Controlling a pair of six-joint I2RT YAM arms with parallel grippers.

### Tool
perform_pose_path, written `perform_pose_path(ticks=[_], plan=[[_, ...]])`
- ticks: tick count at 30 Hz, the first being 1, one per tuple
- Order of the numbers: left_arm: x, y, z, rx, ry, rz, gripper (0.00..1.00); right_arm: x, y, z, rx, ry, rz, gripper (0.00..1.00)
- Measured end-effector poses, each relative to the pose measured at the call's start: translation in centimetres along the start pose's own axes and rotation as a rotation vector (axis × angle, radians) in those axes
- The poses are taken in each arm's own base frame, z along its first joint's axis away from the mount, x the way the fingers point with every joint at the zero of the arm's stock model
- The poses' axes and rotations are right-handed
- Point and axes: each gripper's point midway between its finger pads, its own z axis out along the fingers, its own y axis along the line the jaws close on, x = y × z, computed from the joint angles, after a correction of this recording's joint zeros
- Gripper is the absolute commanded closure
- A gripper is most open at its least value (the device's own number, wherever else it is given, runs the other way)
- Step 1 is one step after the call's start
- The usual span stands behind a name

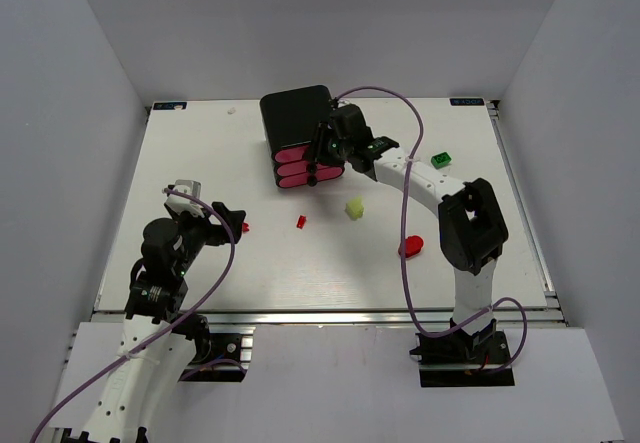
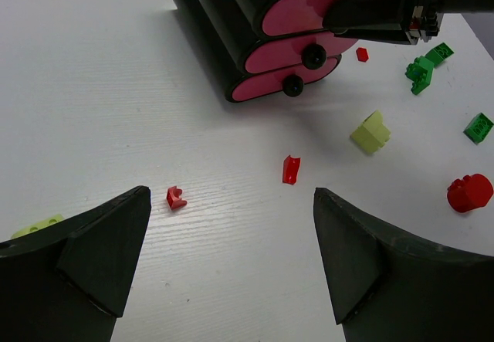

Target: Sort the legos into containers by color

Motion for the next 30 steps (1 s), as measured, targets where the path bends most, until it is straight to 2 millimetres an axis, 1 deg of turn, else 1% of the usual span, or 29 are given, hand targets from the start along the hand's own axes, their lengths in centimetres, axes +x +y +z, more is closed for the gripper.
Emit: perform_pose_path(ticks=[3, 4, 6, 10, 20, 22, 23, 24, 26, 27, 29, 30], plan=[[0.0, 0.0, 0.0, 0.000, 0.000, 0.000, 0.05, 0.0, 0.0, 0.0, -0.001, -0.001, 0.004, 0.71], [0.0, 0.0, 0.0, 0.000, 0.000, 0.000, 0.05, 0.0, 0.0, 0.1, -0.002, -0.002, 0.005, 0.74], [0.0, 0.0, 0.0, 0.000, 0.000, 0.000, 0.05, 0.0, 0.0, 0.2, -0.005, -0.008, 0.006, 0.77], [0.0, 0.0, 0.0, 0.002, 0.001, 0.000, 0.05, 0.2, -0.2, -0.1, -0.020, -0.026, 0.008, 0.78], [0.2, -0.2, 0.1, 0.010, 0.010, -0.002, 0.04, 2.6, -0.6, -3.3, -0.046, 0.005, 0.013, 0.76], [0.3, -0.2, 0.1, 0.011, 0.013, -0.002, 0.04, 2.9, -0.7, -3.7, -0.051, 0.009, 0.013, 0.74], [0.3, -0.2, 0.1, 0.012, 0.014, -0.002, 0.04, 3.0, -0.7, -3.9, -0.052, 0.010, 0.014, 0.72], [0.3, -0.2, 0.2, 0.013, 0.015, -0.002, 0.04, 3.1, -0.7, -4.0, -0.054, 0.009, 0.013, 0.63], [0.4, -0.2, 0.2, 0.015, 0.017, -0.002, 0.04, 3.3, -0.8, -4.3, -0.056, 0.010, 0.013, 0.53], [0.4, -0.2, 0.2, 0.016, 0.018, -0.003, 0.04, 3.3, -0.8, -4.3, -0.057, 0.010, 0.012, 0.43], [0.4, -0.3, 0.2, 0.018, 0.021, -0.003, 0.04, 3.4, -1.0, -4.4, -0.051, 0.010, 0.015, 0.33], [0.4, -0.3, 0.2, 0.019, 0.022, -0.003, 0.04, 3.5, -1.2, -4.4, -0.049, 0.013, 0.015, 0.25]])
